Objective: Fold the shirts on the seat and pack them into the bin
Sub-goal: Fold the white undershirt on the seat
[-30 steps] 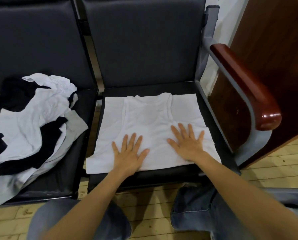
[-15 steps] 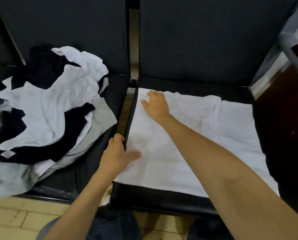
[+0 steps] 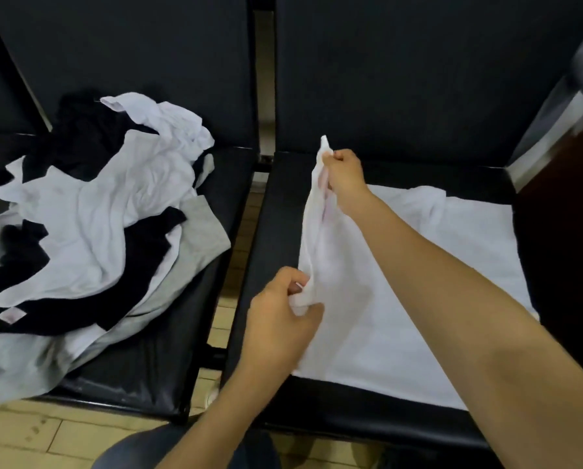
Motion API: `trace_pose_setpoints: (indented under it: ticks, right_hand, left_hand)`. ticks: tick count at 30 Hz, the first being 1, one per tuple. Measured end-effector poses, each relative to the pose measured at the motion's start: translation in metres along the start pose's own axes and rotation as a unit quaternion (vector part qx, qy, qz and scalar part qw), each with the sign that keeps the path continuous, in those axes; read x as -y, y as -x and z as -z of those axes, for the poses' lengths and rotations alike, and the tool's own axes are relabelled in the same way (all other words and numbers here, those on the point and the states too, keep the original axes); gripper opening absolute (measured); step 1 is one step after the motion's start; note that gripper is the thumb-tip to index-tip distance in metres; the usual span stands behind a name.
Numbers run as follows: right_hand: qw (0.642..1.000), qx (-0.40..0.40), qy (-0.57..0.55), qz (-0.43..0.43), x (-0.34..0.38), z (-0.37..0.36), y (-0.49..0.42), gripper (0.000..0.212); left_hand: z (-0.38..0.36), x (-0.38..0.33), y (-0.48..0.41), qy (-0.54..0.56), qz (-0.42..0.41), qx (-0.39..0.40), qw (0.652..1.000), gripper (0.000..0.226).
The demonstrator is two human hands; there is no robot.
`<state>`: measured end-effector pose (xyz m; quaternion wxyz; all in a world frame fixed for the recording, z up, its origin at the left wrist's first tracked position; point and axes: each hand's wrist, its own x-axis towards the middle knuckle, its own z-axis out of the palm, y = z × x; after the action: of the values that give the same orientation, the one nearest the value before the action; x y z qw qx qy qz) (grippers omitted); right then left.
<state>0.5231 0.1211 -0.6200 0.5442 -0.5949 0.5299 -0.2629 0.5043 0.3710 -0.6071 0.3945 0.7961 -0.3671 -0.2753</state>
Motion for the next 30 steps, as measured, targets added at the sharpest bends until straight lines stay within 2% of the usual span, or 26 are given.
trace_pose_setpoints:
  ticks: [4, 6, 8, 9, 11, 14, 18, 23, 28, 30]
  right_hand:
    - [0.996, -0.025, 0.059, -0.063, -0.028, 0.06, -0.013, 0.015]
    - [0.996, -0.022, 0.02, -0.084, -0.043, 0.075, -0.017, 0.016]
    - [0.996, -0.013, -0.032, -0.085, -0.048, 0.081, -0.014, 0.031]
    - [0.997, 0.001, -0.029, -0.067, -0.047, 0.082, -0.011, 0.038]
    - [0.997, 0.048, 0.054, -0.02, -0.042, 0.08, -0.005, 0.051]
    - [0.98, 0.081, 0.179, 0.026, -0.04, 0.074, -0.003, 0.054]
    - [0.978, 0.036, 0.198, 0.054, -0.045, 0.067, -0.007, 0.037]
    - [0.983, -0.06, 0.132, 0.112, -0.041, 0.079, -0.004, 0.029]
    - [0.972, -0.065, 0.205, 0.093, -0.062, 0.089, -0.002, 0.027]
    - [0.967, -0.059, 0.235, 0.08, -0.068, 0.089, -0.002, 0.027]
  left_hand:
    - [-0.054, -0.014, 0.014, -0.151, -0.134, 0.038, 0.979, 0.03]
    - [-0.072, -0.015, 0.017, -0.204, -0.154, 0.077, 0.964, 0.035]
    - [-0.081, -0.013, 0.018, -0.212, -0.177, 0.102, 0.956, 0.039]
    - [-0.082, -0.015, 0.019, -0.214, -0.174, 0.113, 0.954, 0.04]
    - [-0.081, -0.017, 0.018, -0.214, -0.158, 0.133, 0.955, 0.041]
    - [-0.078, -0.015, 0.019, -0.196, -0.149, 0.146, 0.958, 0.046]
    - [-0.071, -0.018, 0.021, -0.183, -0.137, 0.151, 0.962, 0.042]
    - [-0.063, -0.018, 0.021, -0.161, -0.143, 0.162, 0.963, 0.035]
    - [-0.065, -0.014, 0.023, -0.162, -0.154, 0.208, 0.952, 0.033]
    - [-0.066, -0.015, 0.023, -0.153, -0.133, 0.229, 0.952, 0.041]
